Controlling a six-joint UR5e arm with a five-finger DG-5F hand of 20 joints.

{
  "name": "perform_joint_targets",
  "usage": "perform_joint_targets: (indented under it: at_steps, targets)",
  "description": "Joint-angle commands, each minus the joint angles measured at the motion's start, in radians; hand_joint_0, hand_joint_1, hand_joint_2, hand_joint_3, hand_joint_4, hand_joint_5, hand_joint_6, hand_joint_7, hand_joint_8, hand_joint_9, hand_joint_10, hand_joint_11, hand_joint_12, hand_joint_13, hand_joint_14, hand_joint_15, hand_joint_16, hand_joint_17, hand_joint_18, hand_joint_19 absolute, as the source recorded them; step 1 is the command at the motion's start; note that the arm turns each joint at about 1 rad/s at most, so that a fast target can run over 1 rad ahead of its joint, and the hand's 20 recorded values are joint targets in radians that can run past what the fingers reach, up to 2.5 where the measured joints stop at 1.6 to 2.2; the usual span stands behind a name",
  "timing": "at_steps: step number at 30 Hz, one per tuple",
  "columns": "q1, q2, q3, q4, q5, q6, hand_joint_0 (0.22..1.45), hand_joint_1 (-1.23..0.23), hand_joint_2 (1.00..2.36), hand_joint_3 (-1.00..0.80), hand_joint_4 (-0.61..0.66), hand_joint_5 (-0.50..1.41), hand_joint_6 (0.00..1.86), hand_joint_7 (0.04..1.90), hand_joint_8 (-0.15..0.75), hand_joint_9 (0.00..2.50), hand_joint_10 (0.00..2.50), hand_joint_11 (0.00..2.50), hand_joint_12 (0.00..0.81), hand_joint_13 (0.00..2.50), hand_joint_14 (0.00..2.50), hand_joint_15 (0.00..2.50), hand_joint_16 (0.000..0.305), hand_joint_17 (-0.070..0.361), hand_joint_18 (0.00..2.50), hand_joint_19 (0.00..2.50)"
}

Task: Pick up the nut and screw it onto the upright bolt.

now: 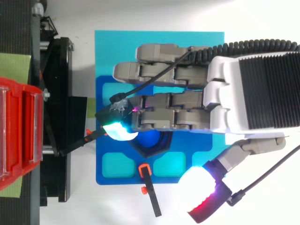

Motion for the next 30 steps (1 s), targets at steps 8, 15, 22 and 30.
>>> perform_joint_targets:
  at_steps: [8,15,22,30]
  targets:
    - [-0.02,0.0,0.0,-0.001,-0.014,-0.002,0.5,-0.12,1.0,-0.5,0.26,-0.08,0.5,1.13,0.261,0.57,0.0,0.0,0.191,0.28,0.0,0.0,0.018,0.04,0.0,0.0]
    - [-0.038,0.0,-0.001,0.003,-0.024,-0.011,0.51,-0.15,1.0,-0.5,0.25,-0.05,0.5,1.26,0.27,0.68,0.0,0.0,0.175,0.36,0.0,0.0,0.016,0.035,0.06,0.0]
    - [-0.055,0.0,0.0,0.005,-0.042,-0.02,0.52,-0.18,1.0,-0.5,0.25,-0.02,0.5,1.34,0.262,0.8,0.0,0.0,0.161,0.44,0.0,0.0,0.013,0.029,0.13,0.0]
    - [-0.073,0.001,0.0,0.014,-0.065,-0.027,0.53,-0.24,1.0,-0.5,0.16,0.04,0.51,1.47,0.254,1.05,0.0,0.0,0.136,0.62,0.0,0.0,0.008,0.017,0.29,0.0]
